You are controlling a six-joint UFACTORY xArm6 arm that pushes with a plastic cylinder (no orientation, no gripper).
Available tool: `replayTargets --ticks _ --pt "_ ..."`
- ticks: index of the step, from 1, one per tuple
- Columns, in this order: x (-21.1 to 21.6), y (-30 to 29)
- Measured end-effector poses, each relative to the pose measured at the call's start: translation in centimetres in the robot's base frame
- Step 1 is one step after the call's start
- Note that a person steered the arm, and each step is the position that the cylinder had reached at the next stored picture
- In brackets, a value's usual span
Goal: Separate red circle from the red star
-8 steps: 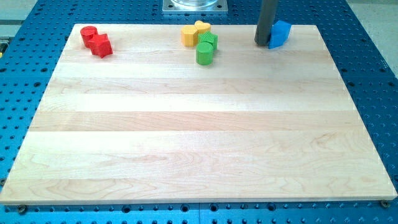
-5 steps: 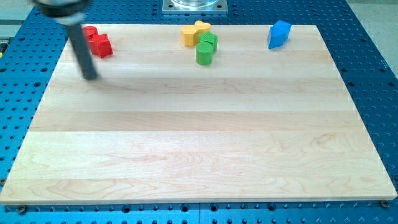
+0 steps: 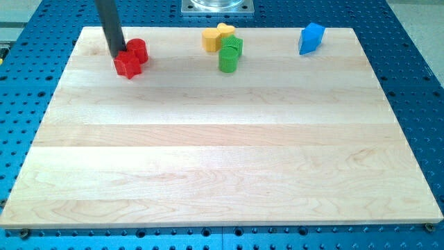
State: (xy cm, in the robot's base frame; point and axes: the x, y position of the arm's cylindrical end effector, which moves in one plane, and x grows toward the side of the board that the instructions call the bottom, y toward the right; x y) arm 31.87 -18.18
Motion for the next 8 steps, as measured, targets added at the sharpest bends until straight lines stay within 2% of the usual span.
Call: replayTargets --ticks 1,2,3,4,5,6,7,8 --pt "2.6 2.6" --pt "0.1 -5.6" --pt "-4.5 -4.0" --pt "-8.4 3.6" --pt "0.7 1.9" --pt "1.2 2.2" --pt "-0.7 -7.0" --pt "5.9 -9.0"
